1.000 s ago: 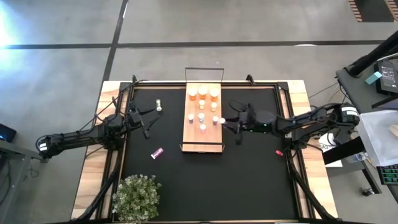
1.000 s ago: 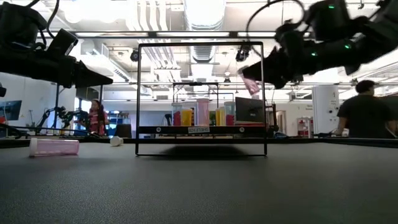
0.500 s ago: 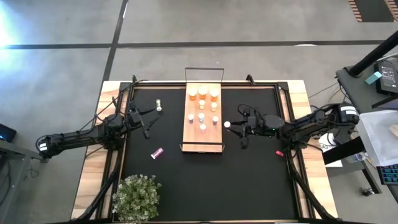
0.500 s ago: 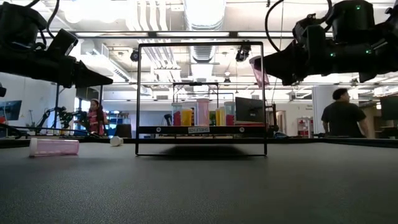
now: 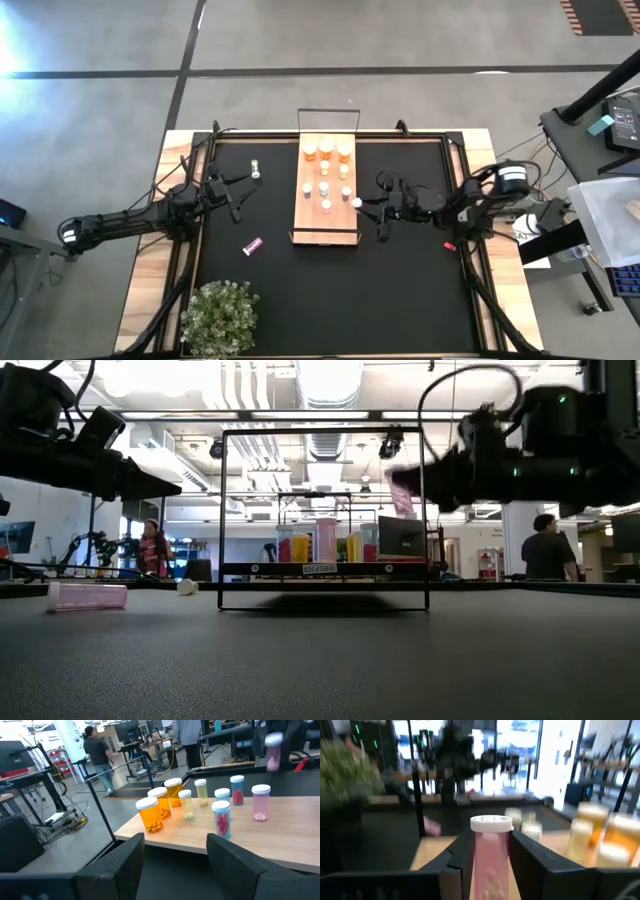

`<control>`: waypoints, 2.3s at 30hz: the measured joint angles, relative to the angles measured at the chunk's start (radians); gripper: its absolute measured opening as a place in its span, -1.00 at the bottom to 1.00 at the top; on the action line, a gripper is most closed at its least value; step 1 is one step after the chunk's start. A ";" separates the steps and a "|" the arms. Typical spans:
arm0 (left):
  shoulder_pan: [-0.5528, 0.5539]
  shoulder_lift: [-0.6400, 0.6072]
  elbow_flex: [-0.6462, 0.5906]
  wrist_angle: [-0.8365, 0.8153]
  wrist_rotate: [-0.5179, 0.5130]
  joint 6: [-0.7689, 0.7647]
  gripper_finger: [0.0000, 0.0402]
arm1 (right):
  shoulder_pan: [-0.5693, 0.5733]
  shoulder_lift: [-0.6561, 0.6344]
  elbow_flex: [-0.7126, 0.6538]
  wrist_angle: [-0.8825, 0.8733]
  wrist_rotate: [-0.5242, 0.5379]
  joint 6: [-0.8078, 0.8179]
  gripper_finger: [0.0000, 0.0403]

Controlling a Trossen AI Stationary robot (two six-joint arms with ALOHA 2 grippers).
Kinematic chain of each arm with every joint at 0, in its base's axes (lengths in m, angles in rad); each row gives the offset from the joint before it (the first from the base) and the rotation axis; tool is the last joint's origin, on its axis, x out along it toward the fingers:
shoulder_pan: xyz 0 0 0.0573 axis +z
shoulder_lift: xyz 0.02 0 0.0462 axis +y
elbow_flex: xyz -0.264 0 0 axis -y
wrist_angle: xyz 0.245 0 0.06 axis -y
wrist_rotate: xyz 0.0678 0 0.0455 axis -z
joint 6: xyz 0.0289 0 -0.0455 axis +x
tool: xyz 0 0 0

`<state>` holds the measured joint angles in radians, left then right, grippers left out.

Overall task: Pick and place medicine bottles onto shelf by color
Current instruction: Put the bottom pink medicine bottle on the shelf aligned with the other pink medicine bottle

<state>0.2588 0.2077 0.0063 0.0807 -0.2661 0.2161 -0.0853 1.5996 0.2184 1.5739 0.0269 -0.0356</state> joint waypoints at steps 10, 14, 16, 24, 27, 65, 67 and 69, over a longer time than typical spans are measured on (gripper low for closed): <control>0.000 0.001 0.000 0.000 0.000 0.000 -0.01 | 0.005 0.200 0.122 -0.004 0.000 -0.006 -0.49; 0.000 0.001 0.000 0.000 0.000 0.000 -0.01 | 0.005 0.238 0.146 -0.004 0.000 -0.018 -0.51; 0.000 0.001 0.000 0.000 0.000 0.000 -0.01 | 0.005 0.251 0.153 -0.003 0.000 -0.022 -0.51; 0.000 0.001 0.000 0.000 0.000 0.000 -0.01 | 0.005 0.269 0.159 -0.003 0.000 -0.029 -0.50; 0.000 0.000 0.000 0.000 0.000 0.000 -0.01 | 0.005 0.269 0.159 -0.002 0.001 -0.034 -0.50; 0.000 0.000 0.000 0.000 0.000 0.000 -0.01 | 0.004 0.265 0.127 -0.024 0.002 0.010 -0.49; 0.000 0.000 0.000 0.000 0.000 0.000 -0.01 | 0.004 0.265 0.126 -0.018 0.002 0.008 -0.46; 0.000 0.000 0.000 0.000 0.000 0.000 -0.01 | 0.004 0.265 0.126 -0.014 0.002 0.008 -0.44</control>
<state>0.2588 0.2081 0.0063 0.0810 -0.2661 0.2164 -0.0811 1.8648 0.3439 1.5599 0.0288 -0.0277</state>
